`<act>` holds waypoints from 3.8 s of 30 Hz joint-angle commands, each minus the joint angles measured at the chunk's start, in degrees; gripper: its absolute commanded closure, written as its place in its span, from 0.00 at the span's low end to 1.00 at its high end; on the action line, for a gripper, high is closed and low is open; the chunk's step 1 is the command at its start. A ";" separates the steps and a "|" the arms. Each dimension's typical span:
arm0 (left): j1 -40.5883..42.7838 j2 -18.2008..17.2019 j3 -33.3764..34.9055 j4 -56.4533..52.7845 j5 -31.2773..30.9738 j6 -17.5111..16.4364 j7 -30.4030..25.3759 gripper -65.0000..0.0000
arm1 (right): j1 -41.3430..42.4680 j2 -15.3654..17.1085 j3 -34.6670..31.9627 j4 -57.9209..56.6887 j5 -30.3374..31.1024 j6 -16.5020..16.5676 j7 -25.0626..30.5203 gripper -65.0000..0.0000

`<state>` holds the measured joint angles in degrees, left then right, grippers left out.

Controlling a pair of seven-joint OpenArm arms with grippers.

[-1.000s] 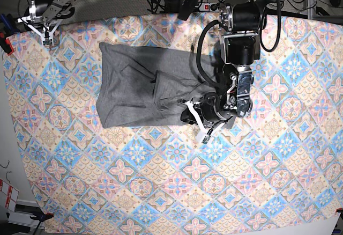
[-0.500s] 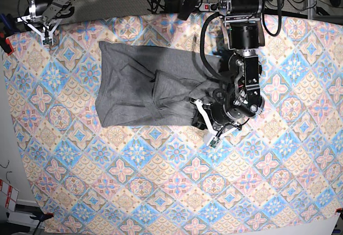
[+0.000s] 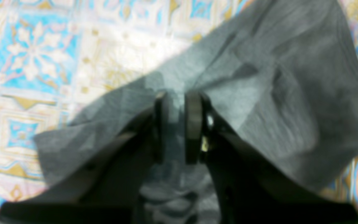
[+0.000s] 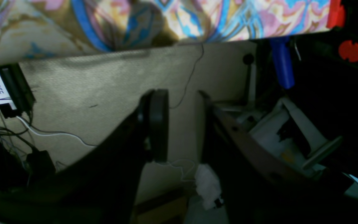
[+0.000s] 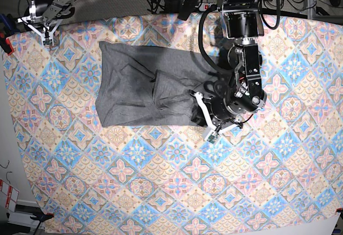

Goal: Fold the T-shirt properly
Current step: 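Grasp the grey shirt's end edge with the left gripper, then fold the held end over toward the shirt's middle with the left gripper, then release the left gripper and move both grippers to the shirt's ends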

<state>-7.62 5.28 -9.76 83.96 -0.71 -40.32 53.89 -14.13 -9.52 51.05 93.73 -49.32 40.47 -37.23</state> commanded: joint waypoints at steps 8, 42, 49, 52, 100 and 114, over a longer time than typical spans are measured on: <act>-3.77 -0.58 -2.86 -4.27 -0.83 0.32 -0.66 0.38 | -0.24 0.52 0.16 1.08 -0.48 -0.47 0.09 0.77; -11.77 -0.40 0.31 -29.59 -1.00 0.32 -3.38 0.93 | -0.16 0.52 0.34 1.26 -0.48 -0.47 0.00 0.78; -6.76 -0.22 0.75 -12.18 -1.00 0.32 2.86 0.93 | 0.20 0.52 0.34 1.26 -0.48 -0.47 0.00 0.78; -6.32 -0.22 0.84 -8.84 -1.00 0.32 5.58 0.93 | 0.20 0.52 0.25 1.26 -0.48 -0.47 0.00 0.78; 6.08 -6.73 46.90 15.25 0.23 0.32 17.01 0.80 | 0.28 0.52 0.07 1.17 -0.48 -0.47 -0.09 0.78; 9.51 -4.44 37.50 22.81 0.23 0.32 6.90 0.68 | 0.37 0.52 0.07 1.26 -0.13 -0.47 -0.09 0.77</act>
<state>2.61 0.60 27.75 105.95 -0.58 -40.36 61.19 -13.80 -9.54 51.00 93.80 -49.28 40.45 -37.45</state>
